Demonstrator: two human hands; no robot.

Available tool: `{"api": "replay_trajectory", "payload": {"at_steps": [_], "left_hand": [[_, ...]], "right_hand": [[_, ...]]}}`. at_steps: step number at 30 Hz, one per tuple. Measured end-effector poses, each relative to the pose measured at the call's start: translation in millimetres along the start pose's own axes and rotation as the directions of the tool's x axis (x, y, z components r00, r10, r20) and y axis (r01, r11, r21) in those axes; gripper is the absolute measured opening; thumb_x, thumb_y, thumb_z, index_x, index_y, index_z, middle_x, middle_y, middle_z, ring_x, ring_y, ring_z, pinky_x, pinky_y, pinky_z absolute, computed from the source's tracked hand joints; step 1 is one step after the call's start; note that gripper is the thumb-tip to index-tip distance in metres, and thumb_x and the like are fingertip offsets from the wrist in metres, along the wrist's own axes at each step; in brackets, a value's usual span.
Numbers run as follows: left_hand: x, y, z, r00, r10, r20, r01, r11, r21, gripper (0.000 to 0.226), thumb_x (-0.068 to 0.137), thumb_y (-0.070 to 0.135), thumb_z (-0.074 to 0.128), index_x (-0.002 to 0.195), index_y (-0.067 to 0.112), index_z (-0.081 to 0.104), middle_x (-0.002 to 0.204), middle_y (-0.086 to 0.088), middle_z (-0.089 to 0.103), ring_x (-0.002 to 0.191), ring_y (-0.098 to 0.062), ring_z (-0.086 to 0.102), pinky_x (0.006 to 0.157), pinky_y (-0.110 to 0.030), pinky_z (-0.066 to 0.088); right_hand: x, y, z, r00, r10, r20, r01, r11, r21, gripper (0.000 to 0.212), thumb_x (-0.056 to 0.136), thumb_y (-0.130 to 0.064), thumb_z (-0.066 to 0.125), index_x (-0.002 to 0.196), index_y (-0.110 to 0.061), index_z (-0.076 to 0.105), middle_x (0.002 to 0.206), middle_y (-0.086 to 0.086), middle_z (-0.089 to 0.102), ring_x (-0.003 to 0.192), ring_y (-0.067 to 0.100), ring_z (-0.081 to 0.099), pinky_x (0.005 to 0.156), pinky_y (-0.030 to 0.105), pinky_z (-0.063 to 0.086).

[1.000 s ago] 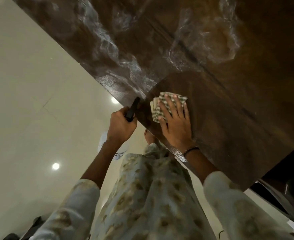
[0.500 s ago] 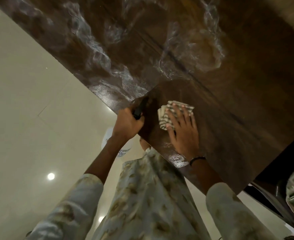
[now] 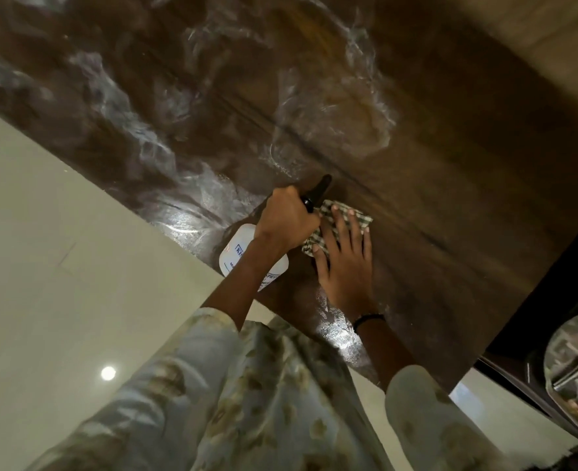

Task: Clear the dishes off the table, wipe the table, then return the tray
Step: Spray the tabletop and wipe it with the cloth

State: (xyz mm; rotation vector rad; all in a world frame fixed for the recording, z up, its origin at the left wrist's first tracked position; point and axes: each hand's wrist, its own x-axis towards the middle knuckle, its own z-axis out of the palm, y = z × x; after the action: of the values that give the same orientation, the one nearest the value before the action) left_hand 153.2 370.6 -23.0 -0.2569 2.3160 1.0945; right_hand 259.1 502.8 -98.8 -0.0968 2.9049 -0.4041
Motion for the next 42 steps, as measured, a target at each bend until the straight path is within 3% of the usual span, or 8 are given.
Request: {"api": "replay_trajectory", "payload": {"at_steps": [6, 9, 14, 20, 25, 29, 36, 42], "left_hand": [[10, 10, -2, 0.999, 0.003, 0.036, -0.005, 0.999, 0.050, 0.008, 0.077, 0.014, 0.063, 0.073, 0.008, 0.060, 0.059, -0.001, 0.051, 0.063, -0.029, 0.057, 0.059, -0.030, 0.044], [17, 13, -4, 0.999, -0.010, 0.036, 0.009, 0.999, 0.040, 0.020, 0.079, 0.014, 0.062, 0.062, 0.016, 0.052, 0.057, -0.002, 0.051, 0.061, -0.031, 0.057, 0.058, -0.032, 0.044], [26, 15, -10, 1.000, -0.003, 0.021, 0.002, 0.997, 0.076, 0.014, 0.081, 0.011, 0.059, 0.090, 0.001, 0.064, 0.071, -0.012, 0.058, 0.071, -0.033, 0.060, 0.066, -0.038, 0.051], [38, 16, -17, 0.998, -0.013, -0.059, 0.014, 1.000, 0.015, 0.007, 0.083, 0.011, 0.059, 0.087, 0.006, 0.062, 0.059, 0.001, 0.047, 0.053, -0.017, 0.047, 0.053, -0.024, 0.037], [45, 18, -18, 0.998, 0.000, -0.068, -0.002, 1.000, -0.022, 0.009, 0.083, 0.008, 0.058, 0.074, 0.009, 0.056, 0.053, 0.002, 0.044, 0.046, -0.013, 0.043, 0.047, -0.021, 0.032], [49, 20, -22, 0.996, -0.013, -0.090, 0.009, 0.999, -0.043, 0.012, 0.083, 0.008, 0.059, 0.072, 0.009, 0.055, 0.053, 0.000, 0.045, 0.049, -0.016, 0.044, 0.050, -0.024, 0.036], [52, 17, -34, 0.989, -0.023, -0.149, 0.018, 0.999, -0.030, 0.010, 0.085, 0.009, 0.058, 0.075, 0.008, 0.057, 0.053, -0.002, 0.046, 0.047, -0.017, 0.044, 0.050, -0.024, 0.036], [58, 12, -39, 0.985, -0.053, -0.164, 0.050, 0.999, -0.020, 0.015, 0.081, 0.011, 0.063, 0.069, 0.012, 0.054, 0.052, -0.002, 0.047, 0.049, -0.022, 0.043, 0.050, -0.027, 0.034]], "right_hand": [[0, 2, 0, 0.999, -0.012, -0.046, 0.015, 0.998, 0.056, 0.050, 0.099, -0.035, 0.044, 0.147, -0.025, 0.035, 0.158, 0.001, 0.027, 0.148, 0.022, 0.018, 0.119, 0.048, 0.016], [8, 11, -5, 0.999, -0.041, -0.022, 0.042, 0.998, 0.041, 0.049, 0.100, -0.037, 0.041, 0.147, -0.026, 0.037, 0.158, -0.002, 0.025, 0.148, 0.020, 0.017, 0.119, 0.047, 0.015], [54, 54, -26, 1.000, 0.021, -0.004, -0.021, 1.000, 0.003, 0.052, 0.100, -0.041, 0.030, 0.150, -0.028, 0.030, 0.161, -0.003, 0.019, 0.149, 0.020, 0.010, 0.120, 0.049, 0.011], [150, 57, -46, 0.974, 0.220, -0.044, -0.219, 0.975, 0.045, 0.056, 0.100, -0.043, 0.024, 0.153, -0.028, 0.020, 0.162, 0.000, 0.013, 0.150, 0.026, 0.004, 0.120, 0.053, 0.005], [143, 26, -35, 0.999, 0.037, 0.009, -0.037, 0.999, 0.024, 0.054, 0.100, -0.039, 0.026, 0.152, -0.025, 0.024, 0.162, 0.001, 0.013, 0.150, 0.025, 0.004, 0.120, 0.051, 0.005], [100, 56, -35, 0.988, -0.140, 0.058, 0.140, 0.990, 0.002, 0.052, 0.101, -0.041, 0.031, 0.151, -0.027, 0.028, 0.161, -0.002, 0.017, 0.149, 0.021, 0.010, 0.121, 0.045, 0.005], [150, 55, -46, 0.992, 0.119, -0.043, -0.120, 0.993, -0.021, 0.055, 0.099, -0.042, 0.027, 0.152, -0.028, 0.024, 0.161, -0.001, 0.017, 0.150, 0.023, 0.008, 0.120, 0.048, 0.007], [142, -15, -17, 0.998, -0.066, -0.016, 0.067, 0.996, 0.057, 0.052, 0.101, -0.041, 0.033, 0.150, -0.025, 0.029, 0.160, 0.003, 0.022, 0.149, 0.026, 0.012, 0.120, 0.048, 0.005]]}}
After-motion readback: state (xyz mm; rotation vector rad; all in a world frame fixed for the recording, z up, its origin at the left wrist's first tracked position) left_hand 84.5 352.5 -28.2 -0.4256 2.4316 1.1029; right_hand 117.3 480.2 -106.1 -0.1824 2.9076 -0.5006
